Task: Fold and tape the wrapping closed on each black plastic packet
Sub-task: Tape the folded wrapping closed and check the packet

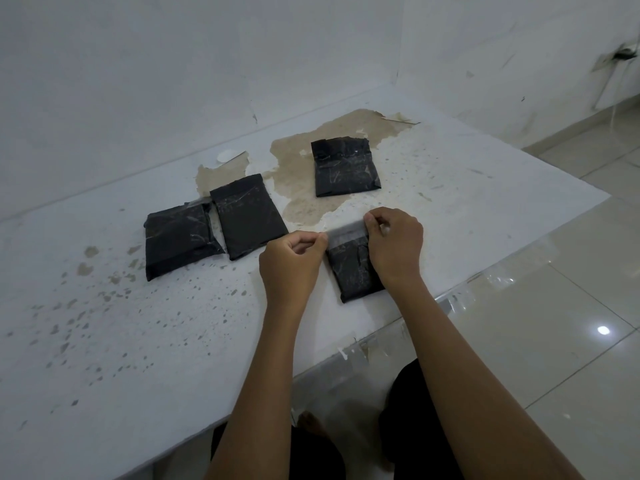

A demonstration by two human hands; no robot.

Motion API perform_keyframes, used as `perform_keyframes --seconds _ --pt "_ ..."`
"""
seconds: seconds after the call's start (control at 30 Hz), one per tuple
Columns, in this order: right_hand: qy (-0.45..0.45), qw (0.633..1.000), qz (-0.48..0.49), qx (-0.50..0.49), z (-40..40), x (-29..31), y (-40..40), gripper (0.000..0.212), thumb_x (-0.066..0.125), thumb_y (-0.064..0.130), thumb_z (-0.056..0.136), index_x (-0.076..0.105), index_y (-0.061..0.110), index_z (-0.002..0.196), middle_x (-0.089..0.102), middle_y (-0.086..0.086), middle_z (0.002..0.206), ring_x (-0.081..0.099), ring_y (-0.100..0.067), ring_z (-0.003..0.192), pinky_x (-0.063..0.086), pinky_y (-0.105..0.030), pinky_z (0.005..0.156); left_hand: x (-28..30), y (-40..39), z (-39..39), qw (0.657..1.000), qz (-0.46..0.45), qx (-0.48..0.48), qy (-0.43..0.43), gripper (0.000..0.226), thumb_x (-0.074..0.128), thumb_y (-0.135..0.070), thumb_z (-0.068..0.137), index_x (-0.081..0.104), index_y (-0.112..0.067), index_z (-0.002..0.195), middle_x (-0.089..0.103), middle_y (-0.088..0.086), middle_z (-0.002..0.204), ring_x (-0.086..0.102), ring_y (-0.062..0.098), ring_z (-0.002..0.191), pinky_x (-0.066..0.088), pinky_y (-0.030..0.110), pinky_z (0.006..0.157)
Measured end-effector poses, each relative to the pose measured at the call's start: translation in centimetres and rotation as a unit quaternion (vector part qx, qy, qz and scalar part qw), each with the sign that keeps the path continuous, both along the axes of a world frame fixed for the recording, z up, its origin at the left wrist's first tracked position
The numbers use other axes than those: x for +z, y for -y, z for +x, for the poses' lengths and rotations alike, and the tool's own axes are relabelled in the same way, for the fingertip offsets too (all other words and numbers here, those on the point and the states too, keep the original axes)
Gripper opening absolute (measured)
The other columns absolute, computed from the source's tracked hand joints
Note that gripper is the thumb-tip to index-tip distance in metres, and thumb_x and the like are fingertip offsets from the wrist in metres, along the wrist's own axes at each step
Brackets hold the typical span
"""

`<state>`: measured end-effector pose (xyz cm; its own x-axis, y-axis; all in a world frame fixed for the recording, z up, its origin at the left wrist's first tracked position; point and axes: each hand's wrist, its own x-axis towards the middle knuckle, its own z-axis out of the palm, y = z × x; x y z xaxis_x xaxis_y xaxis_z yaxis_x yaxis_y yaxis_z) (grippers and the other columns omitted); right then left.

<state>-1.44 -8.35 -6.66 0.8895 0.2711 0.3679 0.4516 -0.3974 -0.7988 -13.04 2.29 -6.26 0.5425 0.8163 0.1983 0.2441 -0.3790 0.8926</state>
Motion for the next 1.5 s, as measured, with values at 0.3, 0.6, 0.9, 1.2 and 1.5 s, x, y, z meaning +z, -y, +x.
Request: perform_keyframes --seconds 0.3,0.6,0.9,1.2,1.5 --pt "0.000 1.000 -0.019 -0.013 -0.2 0.0 0.1 0.016 0.062 0.016 0.098 0.075 0.007 0.098 0.058 0.000 0.090 0.053 -0.016 0.084 0.029 -0.009 0.069 -0.7 0.7 0.3 0.999 0.039 0.025 0.002 0.008 0.078 -0.033 0.088 0.081 -0.026 0.089 0.072 -0.021 0.077 0.070 -0.005 0.077 0.056 0.016 0.068" --pt "-0.043 0.998 0.009 -0.033 -0.4 0.4 0.1 0.019 0.067 0.022 0.096 0.076 0.007 0.104 0.075 -0.003 0.093 0.063 -0.011 0.082 0.038 -0.014 0.079 -0.8 0.6 0.2 0.998 0.036 0.047 -0.018 0.019 0.079 -0.040 0.086 0.073 -0.029 0.099 0.074 -0.018 0.087 0.069 -0.002 0.082 0.060 0.029 0.076" --pt "-0.102 0.995 0.003 -0.015 0.7 0.8 0.2 0.020 0.071 0.023 0.092 0.078 0.008 0.102 0.077 -0.005 0.096 0.062 -0.006 0.079 0.041 -0.007 0.074 -0.5 -0.3 0.9 0.994 0.016 0.010 -0.107 0.037 0.063 -0.049 0.089 0.066 -0.041 0.125 0.064 -0.035 0.085 0.064 0.002 0.108 0.050 0.046 0.103" --pt "-0.112 0.993 -0.017 -0.022 1.4 0.6 -0.2 0.016 0.070 0.026 0.089 0.079 0.014 0.096 0.076 0.002 0.085 0.060 -0.002 0.070 0.041 -0.010 0.067 -0.2 1.4 2.1 0.986 0.065 0.113 -0.102 0.021 0.058 -0.041 0.093 0.072 -0.039 0.109 0.074 -0.018 0.095 0.062 0.016 0.107 0.039 0.041 0.099" --pt "-0.082 0.996 -0.024 -0.002 1.5 0.5 0.1 0.015 0.070 0.025 0.092 0.081 0.015 0.094 0.077 0.001 0.086 0.061 -0.004 0.073 0.043 -0.015 0.075 0.0 2.0 2.4 0.974 0.124 0.118 -0.148 0.015 0.052 -0.029 0.100 0.060 -0.032 0.113 0.057 -0.014 0.074 0.052 0.019 0.098 0.025 0.035 0.084"
